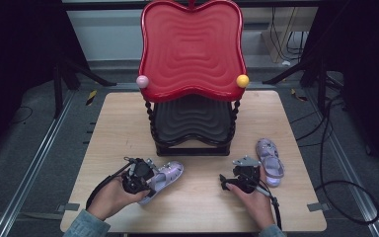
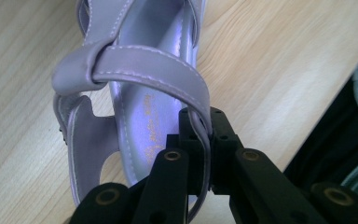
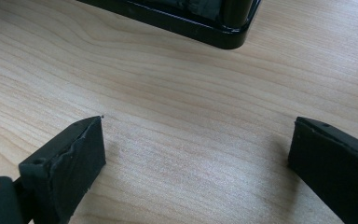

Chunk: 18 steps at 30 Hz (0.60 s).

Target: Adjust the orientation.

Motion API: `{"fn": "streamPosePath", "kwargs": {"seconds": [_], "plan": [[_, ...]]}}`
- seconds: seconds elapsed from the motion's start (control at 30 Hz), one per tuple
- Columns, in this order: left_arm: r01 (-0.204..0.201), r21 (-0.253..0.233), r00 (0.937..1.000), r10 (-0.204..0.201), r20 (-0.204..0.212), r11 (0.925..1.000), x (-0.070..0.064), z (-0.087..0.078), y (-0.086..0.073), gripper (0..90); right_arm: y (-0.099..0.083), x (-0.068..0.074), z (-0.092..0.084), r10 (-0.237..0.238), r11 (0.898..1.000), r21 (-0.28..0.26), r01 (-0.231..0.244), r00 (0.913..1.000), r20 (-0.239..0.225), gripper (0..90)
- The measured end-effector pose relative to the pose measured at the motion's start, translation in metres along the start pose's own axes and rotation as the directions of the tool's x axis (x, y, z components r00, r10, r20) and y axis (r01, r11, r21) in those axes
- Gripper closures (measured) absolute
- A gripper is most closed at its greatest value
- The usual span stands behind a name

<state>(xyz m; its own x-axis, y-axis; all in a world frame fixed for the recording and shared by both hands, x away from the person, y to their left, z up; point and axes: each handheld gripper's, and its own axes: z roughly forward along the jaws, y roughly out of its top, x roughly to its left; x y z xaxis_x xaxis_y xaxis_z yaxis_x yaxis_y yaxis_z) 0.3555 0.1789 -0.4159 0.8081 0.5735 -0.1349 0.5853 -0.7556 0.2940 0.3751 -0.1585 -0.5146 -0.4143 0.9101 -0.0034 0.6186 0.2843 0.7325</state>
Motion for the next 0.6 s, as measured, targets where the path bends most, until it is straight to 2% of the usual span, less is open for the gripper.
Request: {"fn": "streamPosePath", "kwargs": {"seconds": [0.07, 0.17, 0.2, 0.4, 0.43, 0.5, 0.6], "plan": [[-0.004, -0.013, 1.0, 0.004, 0.003, 0.9999, -0.002, -0.002, 0.001, 86.5, 0.0, 0.0, 0.0, 0.0, 1.0, 0.0, 0.0, 1.0, 0.0, 4.1], [-0.019, -0.072, 0.9993, 0.021, 0.032, 0.9972, -0.005, -0.008, 0.005, 86.5, 0.0, 0.0, 0.0, 0.0, 1.0, 0.0, 0.0, 1.0, 0.0, 4.1], [-0.013, -0.087, 0.9989, 0.016, 0.043, 0.9961, -0.005, -0.009, 0.007, 86.5, 0.0, 0.0, 0.0, 0.0, 1.0, 0.0, 0.0, 1.0, 0.0, 4.1], [-0.022, -0.134, 0.9982, 0.029, 0.053, 0.9908, -0.013, -0.009, 0.014, 86.6, 0.0, 0.0, 0.0, 0.0, 1.0, 0.0, 0.0, 1.0, 0.0, 4.1], [-0.016, -0.163, 0.9974, 0.027, 0.067, 0.9865, -0.015, -0.009, 0.016, 86.5, 0.0, 0.0, 0.0, -0.003, 1.0, -0.001, 0.003, 1.0, 0.001, 4.1], [-0.014, -0.175, 0.9968, 0.027, 0.075, 0.9845, -0.016, -0.01, 0.018, 86.5, 0.0, 0.0, 0.0, -0.001, 1.0, 0.0, 0.001, 1.0, 0.001, 4.1], [-0.008, -0.216, 0.9926, 0.034, 0.116, 0.9763, -0.018, -0.008, 0.021, 86.5, 0.0, 0.0, 0.0, 0.0, 1.0, 0.0, 0.0, 1.0, 0.002, 4.1]]}}
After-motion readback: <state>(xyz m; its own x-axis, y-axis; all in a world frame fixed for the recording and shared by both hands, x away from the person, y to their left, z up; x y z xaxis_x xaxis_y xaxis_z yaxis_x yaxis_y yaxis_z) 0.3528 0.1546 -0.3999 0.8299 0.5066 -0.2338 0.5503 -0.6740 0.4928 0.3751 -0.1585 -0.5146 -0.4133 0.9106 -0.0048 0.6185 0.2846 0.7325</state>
